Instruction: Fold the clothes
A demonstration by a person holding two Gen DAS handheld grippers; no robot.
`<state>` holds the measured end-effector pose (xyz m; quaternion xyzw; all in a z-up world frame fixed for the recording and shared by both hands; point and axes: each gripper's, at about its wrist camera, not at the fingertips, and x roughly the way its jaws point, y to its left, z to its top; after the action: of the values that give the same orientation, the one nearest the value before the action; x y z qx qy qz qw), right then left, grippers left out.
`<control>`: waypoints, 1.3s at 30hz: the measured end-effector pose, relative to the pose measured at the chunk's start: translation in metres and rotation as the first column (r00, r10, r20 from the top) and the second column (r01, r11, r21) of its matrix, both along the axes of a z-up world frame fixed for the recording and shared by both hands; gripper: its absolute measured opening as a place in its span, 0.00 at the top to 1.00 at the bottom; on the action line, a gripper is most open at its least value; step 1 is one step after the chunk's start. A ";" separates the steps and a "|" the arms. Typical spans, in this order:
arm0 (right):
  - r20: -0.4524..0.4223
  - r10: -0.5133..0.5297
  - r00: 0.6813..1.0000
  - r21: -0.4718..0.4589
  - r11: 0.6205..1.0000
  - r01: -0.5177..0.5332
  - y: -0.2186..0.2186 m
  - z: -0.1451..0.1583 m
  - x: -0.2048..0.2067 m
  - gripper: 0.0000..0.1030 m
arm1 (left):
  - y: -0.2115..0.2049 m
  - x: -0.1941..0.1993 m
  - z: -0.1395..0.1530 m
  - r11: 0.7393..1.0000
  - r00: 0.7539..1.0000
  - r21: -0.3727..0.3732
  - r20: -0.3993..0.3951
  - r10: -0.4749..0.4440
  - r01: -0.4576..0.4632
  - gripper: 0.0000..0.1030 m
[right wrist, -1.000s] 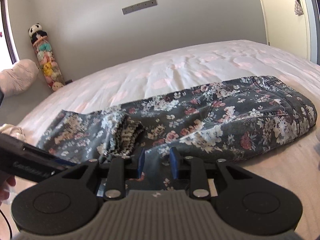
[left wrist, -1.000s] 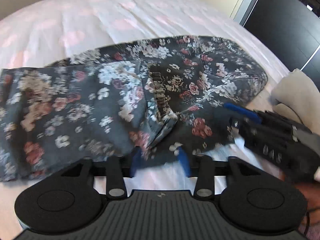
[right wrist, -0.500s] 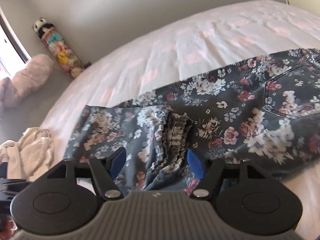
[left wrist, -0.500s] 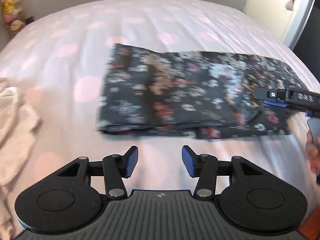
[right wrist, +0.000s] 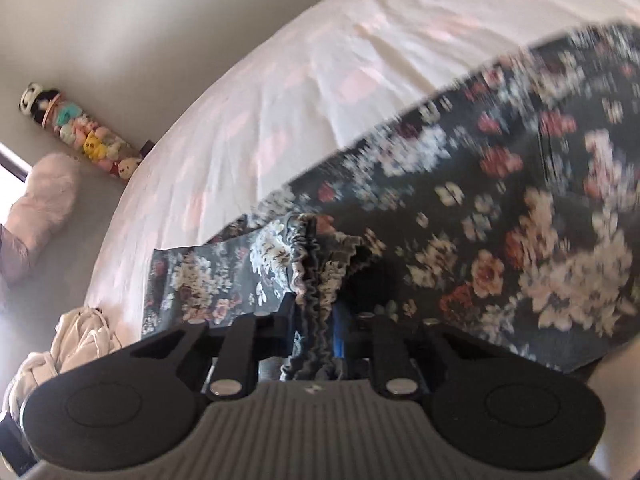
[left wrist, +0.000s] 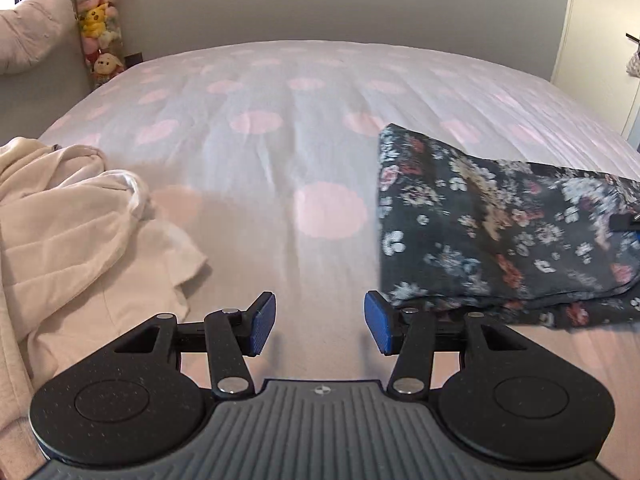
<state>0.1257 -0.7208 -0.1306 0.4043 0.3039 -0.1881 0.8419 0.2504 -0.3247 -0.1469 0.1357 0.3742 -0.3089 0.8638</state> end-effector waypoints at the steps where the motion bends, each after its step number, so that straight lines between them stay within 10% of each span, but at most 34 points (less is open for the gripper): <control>1: -0.005 0.014 1.000 -0.029 0.999 -0.014 0.003 0.015 0.004 0.81 | 0.002 0.004 -0.002 1.000 1.000 0.002 0.005 0.001 -0.001 0.54; 13: -0.163 0.122 0.979 -0.362 0.916 -0.174 0.016 0.219 0.045 0.82 | 0.008 0.012 -0.006 0.996 0.998 -0.076 -0.048 -0.048 0.045 0.55; 21: -0.257 0.041 0.966 -0.504 0.847 -0.170 -0.008 0.287 0.001 0.82 | 0.006 0.009 -0.005 0.996 0.996 -0.067 -0.060 -0.061 0.057 0.55; 30: -0.327 -0.036 0.944 -0.495 0.858 -0.139 -0.101 0.251 -0.060 0.82 | -0.003 0.002 0.004 0.997 0.999 -0.064 -0.016 -0.052 0.051 0.55; 39: -0.434 -0.092 0.896 -0.378 0.922 -0.089 -0.206 0.113 -0.092 0.82 | -0.033 -0.014 0.004 0.995 0.995 -0.039 0.014 -0.094 0.095 0.55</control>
<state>0.0341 -0.9264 -0.0172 0.1761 0.4442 -0.3324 0.8132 0.2363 -0.3579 -0.1432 0.1381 0.3559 -0.3561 0.8529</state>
